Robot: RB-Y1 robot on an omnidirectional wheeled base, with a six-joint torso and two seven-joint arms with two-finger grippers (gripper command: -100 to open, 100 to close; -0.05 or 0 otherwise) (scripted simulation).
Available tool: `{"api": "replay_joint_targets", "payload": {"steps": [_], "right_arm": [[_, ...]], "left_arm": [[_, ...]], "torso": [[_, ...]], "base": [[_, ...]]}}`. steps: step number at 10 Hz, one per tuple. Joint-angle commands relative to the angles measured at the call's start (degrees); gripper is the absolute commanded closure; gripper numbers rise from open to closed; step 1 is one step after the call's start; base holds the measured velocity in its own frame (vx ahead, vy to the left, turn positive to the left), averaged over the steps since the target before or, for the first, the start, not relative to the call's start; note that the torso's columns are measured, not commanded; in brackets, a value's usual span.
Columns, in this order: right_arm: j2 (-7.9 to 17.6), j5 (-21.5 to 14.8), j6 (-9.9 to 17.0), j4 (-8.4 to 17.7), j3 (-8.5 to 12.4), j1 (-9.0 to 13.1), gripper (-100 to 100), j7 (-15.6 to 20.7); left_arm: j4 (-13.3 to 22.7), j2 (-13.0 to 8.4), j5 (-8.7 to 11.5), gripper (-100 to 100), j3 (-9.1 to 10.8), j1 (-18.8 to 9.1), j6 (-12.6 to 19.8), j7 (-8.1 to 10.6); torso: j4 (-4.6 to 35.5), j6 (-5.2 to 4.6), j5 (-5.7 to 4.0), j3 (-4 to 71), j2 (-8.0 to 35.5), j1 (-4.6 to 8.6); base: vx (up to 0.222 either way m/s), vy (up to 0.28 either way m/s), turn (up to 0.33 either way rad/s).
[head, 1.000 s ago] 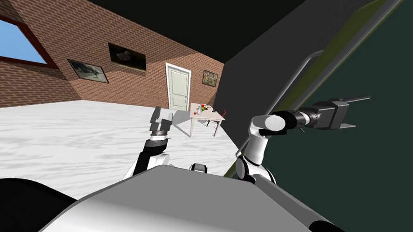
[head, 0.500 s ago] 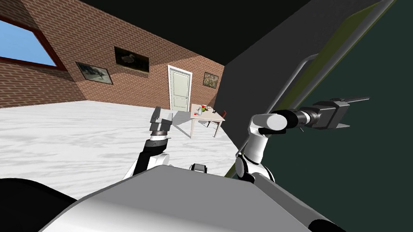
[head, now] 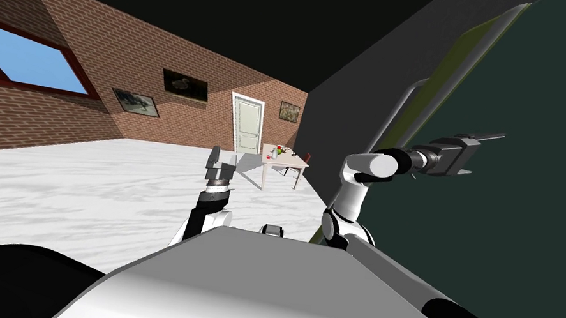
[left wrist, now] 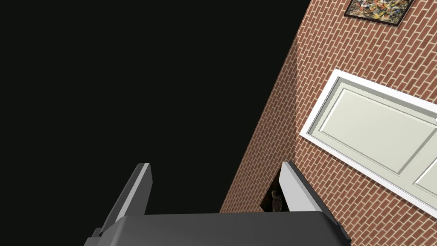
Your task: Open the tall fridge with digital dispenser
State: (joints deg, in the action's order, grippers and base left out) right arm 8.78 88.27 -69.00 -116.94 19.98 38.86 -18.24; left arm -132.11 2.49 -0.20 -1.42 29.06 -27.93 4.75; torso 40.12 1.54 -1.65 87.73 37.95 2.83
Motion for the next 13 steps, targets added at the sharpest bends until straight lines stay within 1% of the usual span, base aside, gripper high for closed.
{"api": "replay_joint_targets", "payload": {"steps": [1, 3, 4, 6, 7, 11, 12, 13], "right_arm": [[-1.0, 1.99, 0.29, 1.0, -0.32, -0.5, -100, -0.61], [-1.0, 1.99, 0.29, 1.0, -0.32, -0.5, -100, -0.61], [-1.28, 3.12, -0.29, 0.76, -0.3, 0.01, -100, -0.59], [-1.28, 3.12, -0.29, 0.76, -0.3, 0.01, -100, -0.59], [-1.62, 4.21, -0.85, 0.52, -0.27, 0.51, -100, -0.56], [-1.62, 4.21, -0.85, 0.52, -0.27, 0.51, -100, -0.56], [-2.05, 5.25, -1.39, 0.3, -0.25, 0.98, -100, -0.54], [-2.05, 5.25, -1.39, 0.3, -0.25, 0.98, -100, -0.54]], "left_arm": [[0.0, 0.0, 0.0, 0, 0.0, 0.0, 0.0, 0.0], [0.0, 0.0, 0.0, 0, 0.0, 0.0, 0.0, 0.0], [0.0, 0.0, 0.0, 0, 0.0, 0.0, 0.0, 0.0], [0.0, 0.0, 0.0, 0, 0.0, 0.0, 0.0, 0.0], [0.0, 0.0, 0.0, 0, 0.0, 0.0, 0.0, 0.0], [0.0, 0.0, 0.0, 0, 0.0, 0.0, 0.0, 0.0], [0.0, 0.0, 0.0, 0, 0.0, 0.0, 0.0, 0.0], [0.0, 0.0, 0.0, 0, 0.0, 0.0, 0.0, 0.0]], "torso": [[-0.03, 0.01, -0.01, 0.1, -0.1, 0.06], [-0.06, -0.07, -0.1, -0.07, -0.04, -0.07], [-0.07, -0.07, -0.12, -0.1, -0.02, -0.08], [-0.17, 0.08, -0.19, 0.04, -0.18, 0.05], [-0.14, 0.03, -0.15, 0.11, -0.21, 0.1], [-0.16, 0.04, -0.12, 0.08, -0.24, -0.03], [-0.17, 0.04, -0.16, 0.1, -0.24, 0.06], [-0.19, 0.04, -0.19, 0.13, -0.3, 0.1]], "base": [[-0.029, -0.007, 0.014], [-0.006, 0.004, -0.002], [0.017, -0.012, 0.0], [-0.003, -0.012, 0.038], [-0.004, -0.013, 0.044], [-0.001, -0.003, 0.014], [0.006, -0.017, -0.011], [0.006, -0.007, 0.058]]}}
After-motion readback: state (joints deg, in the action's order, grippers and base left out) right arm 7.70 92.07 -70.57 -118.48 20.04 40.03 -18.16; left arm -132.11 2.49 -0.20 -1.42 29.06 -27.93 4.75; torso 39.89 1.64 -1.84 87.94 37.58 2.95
